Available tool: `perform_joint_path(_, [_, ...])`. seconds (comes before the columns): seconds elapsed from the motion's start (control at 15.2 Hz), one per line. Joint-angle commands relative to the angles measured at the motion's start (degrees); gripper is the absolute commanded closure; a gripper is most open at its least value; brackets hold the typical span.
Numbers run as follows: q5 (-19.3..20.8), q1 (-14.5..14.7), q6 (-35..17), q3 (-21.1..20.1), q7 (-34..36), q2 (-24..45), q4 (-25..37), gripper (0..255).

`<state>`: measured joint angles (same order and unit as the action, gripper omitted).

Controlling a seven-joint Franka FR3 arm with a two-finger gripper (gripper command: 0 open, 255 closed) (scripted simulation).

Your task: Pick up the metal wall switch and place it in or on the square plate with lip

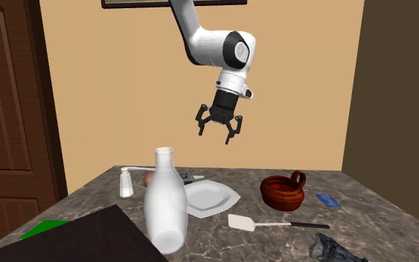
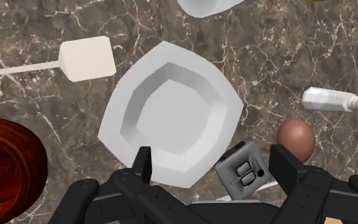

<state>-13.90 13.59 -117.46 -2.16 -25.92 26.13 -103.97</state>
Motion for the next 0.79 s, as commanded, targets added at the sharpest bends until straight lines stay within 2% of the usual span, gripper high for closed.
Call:
perform_joint_path(0.0, [-0.1,0.4,1.1,-0.9,-1.4,4.5,4.6,0])
perform_joint_path(0.73, [1.4,5.3,8.3,-6.1,-5.9,26.9,29.8,0])
